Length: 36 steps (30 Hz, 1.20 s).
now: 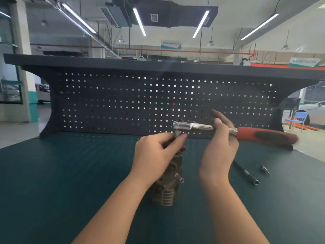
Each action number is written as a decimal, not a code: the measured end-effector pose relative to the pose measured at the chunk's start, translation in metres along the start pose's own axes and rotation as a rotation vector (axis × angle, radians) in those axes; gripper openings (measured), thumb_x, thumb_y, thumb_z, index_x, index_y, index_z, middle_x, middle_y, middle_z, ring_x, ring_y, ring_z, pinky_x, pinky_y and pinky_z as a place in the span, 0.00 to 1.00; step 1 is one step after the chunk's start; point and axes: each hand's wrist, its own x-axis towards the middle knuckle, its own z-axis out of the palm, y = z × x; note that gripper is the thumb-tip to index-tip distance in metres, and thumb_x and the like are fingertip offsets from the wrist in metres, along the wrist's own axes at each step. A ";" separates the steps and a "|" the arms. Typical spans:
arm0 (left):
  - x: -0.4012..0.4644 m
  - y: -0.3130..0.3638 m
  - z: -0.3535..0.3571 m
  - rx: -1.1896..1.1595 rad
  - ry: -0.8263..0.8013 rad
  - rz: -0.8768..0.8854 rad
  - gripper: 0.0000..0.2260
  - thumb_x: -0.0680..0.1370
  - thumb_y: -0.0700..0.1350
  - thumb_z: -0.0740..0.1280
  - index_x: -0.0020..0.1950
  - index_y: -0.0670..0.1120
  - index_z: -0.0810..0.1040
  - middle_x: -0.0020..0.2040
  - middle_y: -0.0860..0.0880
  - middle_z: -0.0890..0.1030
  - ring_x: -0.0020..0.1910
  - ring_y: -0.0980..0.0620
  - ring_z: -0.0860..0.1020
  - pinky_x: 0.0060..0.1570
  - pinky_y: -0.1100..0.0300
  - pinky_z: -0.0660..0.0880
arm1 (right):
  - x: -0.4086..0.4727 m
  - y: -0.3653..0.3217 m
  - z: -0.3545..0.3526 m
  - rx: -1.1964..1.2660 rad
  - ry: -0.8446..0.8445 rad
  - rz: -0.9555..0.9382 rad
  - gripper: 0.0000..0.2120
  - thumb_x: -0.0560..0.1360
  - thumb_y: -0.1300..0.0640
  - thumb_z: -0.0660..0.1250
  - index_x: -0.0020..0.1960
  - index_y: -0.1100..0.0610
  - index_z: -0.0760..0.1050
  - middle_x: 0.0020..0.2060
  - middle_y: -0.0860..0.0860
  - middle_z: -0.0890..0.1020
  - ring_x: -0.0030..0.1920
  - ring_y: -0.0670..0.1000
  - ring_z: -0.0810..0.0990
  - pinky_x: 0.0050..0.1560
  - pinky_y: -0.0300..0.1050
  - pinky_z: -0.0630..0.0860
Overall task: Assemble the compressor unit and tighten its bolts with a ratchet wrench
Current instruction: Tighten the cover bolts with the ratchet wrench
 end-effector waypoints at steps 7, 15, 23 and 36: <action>0.008 0.000 0.000 0.193 -0.056 -0.115 0.12 0.80 0.52 0.62 0.51 0.46 0.81 0.36 0.49 0.82 0.33 0.50 0.77 0.37 0.66 0.74 | -0.041 0.001 0.017 -0.538 -0.318 -0.795 0.17 0.72 0.56 0.59 0.57 0.53 0.81 0.57 0.48 0.78 0.61 0.46 0.69 0.59 0.56 0.68; -0.002 0.005 0.001 0.032 -0.013 -0.017 0.12 0.70 0.65 0.65 0.45 0.61 0.82 0.34 0.62 0.83 0.36 0.67 0.80 0.41 0.59 0.77 | 0.000 0.000 0.000 -0.106 -0.019 -0.162 0.14 0.71 0.55 0.58 0.50 0.54 0.80 0.48 0.49 0.82 0.51 0.46 0.78 0.52 0.39 0.73; 0.007 0.001 -0.001 0.086 -0.031 -0.141 0.28 0.70 0.72 0.53 0.45 0.53 0.84 0.38 0.51 0.85 0.43 0.55 0.83 0.45 0.58 0.77 | -0.039 -0.005 0.021 -0.614 -0.241 -0.861 0.14 0.80 0.50 0.57 0.54 0.52 0.81 0.59 0.45 0.76 0.64 0.44 0.65 0.62 0.51 0.63; 0.003 0.003 0.003 -0.033 -0.042 -0.086 0.17 0.71 0.66 0.61 0.36 0.56 0.82 0.31 0.52 0.82 0.32 0.54 0.75 0.37 0.59 0.74 | -0.034 -0.008 0.016 -0.495 -0.122 -0.668 0.16 0.81 0.51 0.57 0.58 0.57 0.80 0.58 0.49 0.80 0.63 0.48 0.69 0.63 0.54 0.67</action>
